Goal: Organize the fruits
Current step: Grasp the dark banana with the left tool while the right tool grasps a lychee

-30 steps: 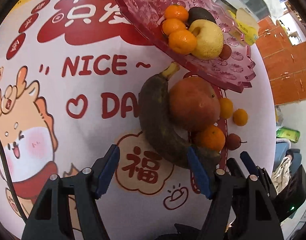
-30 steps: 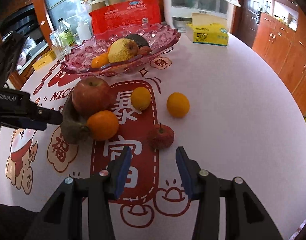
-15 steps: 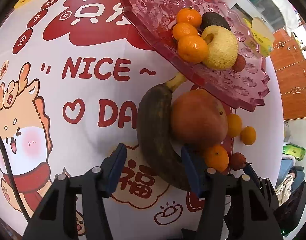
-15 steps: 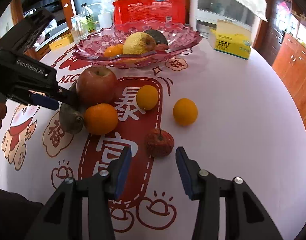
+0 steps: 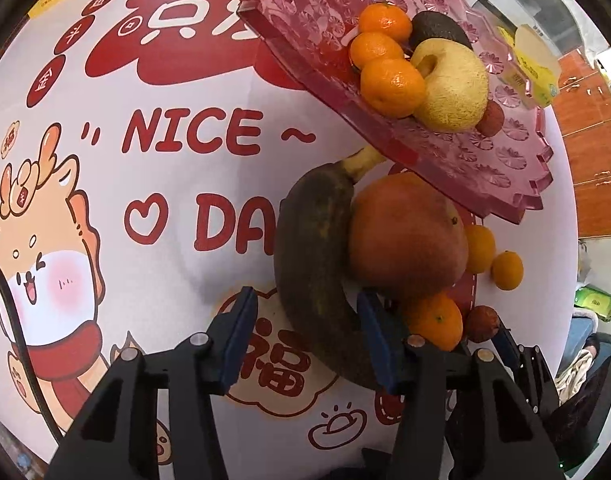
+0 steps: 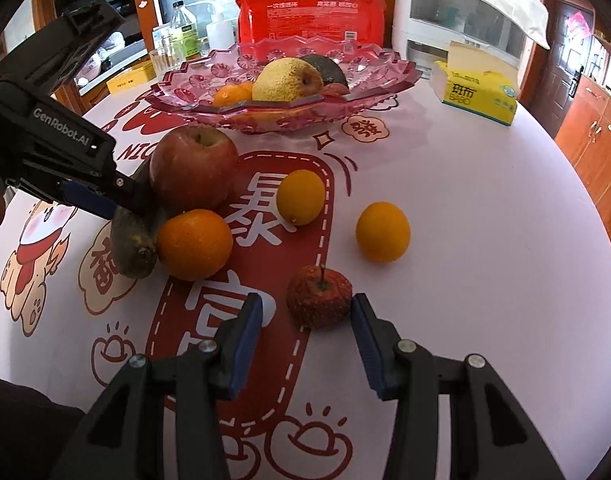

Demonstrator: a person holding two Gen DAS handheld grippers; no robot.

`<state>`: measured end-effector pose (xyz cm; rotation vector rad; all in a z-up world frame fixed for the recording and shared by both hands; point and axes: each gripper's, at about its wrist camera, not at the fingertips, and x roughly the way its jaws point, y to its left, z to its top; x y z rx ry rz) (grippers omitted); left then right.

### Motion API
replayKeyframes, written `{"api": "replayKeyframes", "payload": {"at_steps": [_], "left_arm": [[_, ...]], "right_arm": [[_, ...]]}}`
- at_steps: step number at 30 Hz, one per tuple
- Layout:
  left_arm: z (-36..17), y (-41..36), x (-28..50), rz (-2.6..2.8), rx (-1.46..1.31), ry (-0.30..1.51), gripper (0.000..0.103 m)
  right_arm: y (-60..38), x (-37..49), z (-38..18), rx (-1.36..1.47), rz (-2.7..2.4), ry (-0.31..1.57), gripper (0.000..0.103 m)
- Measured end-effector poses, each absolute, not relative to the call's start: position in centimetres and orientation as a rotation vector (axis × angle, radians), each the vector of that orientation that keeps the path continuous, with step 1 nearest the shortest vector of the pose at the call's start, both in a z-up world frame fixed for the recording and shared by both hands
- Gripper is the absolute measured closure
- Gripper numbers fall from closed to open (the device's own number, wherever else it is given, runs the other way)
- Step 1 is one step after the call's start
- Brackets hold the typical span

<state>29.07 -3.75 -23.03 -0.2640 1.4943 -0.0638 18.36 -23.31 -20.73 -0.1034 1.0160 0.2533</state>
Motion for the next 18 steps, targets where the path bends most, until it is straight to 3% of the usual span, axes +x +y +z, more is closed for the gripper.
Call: {"api": "replayKeyframes", "payload": {"at_steps": [6, 9, 18], "left_arm": [[-23.8, -4.2, 29.4, -0.085, -0.267, 1.498, 0.065], [-23.9, -4.6, 29.5, -0.084, -0.265, 1.493, 0.066], [-24.2, -3.2, 28.8, -0.086, -0.317, 1.483, 0.070]], "right_arm": [[-23.1, 18.5, -20.7, -0.109, 0.253, 1.000, 0.061], [-23.1, 18.6, -20.8, -0.108, 0.255, 0.994, 0.069], [-23.1, 18.5, -20.7, -0.078, 0.278, 1.011, 0.070]]}}
